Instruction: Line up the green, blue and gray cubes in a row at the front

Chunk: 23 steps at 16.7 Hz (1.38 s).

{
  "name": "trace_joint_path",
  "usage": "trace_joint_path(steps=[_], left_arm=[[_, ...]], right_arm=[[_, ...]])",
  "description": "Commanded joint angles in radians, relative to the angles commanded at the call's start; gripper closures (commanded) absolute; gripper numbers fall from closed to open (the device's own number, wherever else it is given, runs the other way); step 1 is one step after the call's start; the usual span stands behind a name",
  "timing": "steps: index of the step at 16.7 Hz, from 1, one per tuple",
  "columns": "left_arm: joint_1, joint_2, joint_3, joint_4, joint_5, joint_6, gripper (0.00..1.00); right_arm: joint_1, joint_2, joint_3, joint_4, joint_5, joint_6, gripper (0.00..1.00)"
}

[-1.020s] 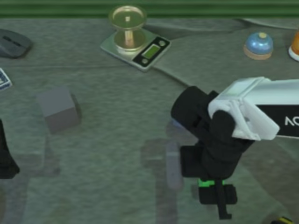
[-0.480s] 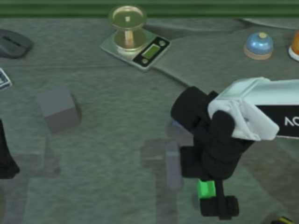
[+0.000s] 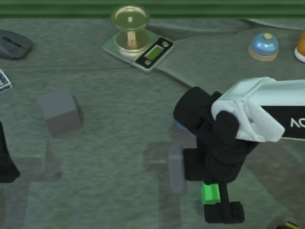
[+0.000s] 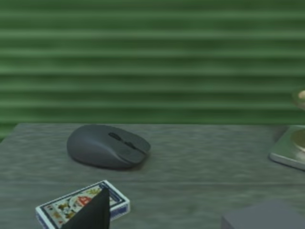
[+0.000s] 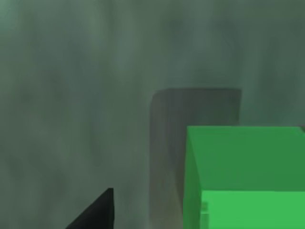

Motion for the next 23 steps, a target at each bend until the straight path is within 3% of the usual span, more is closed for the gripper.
trace_joint_path(steps=[7, 15, 23], left_arm=[[0.000, 0.000, 0.000, 0.000, 0.000, 0.000, 0.00], [0.000, 0.000, 0.000, 0.000, 0.000, 0.000, 0.00], [0.000, 0.000, 0.000, 0.000, 0.000, 0.000, 0.00]], right_arm=[[0.001, -0.085, 0.145, -0.239, -0.001, -0.003, 0.00], [-0.007, -0.059, 0.189, -0.267, 0.001, 0.001, 0.00], [-0.104, 0.290, 0.700, -0.441, 0.008, 0.062, 0.00]])
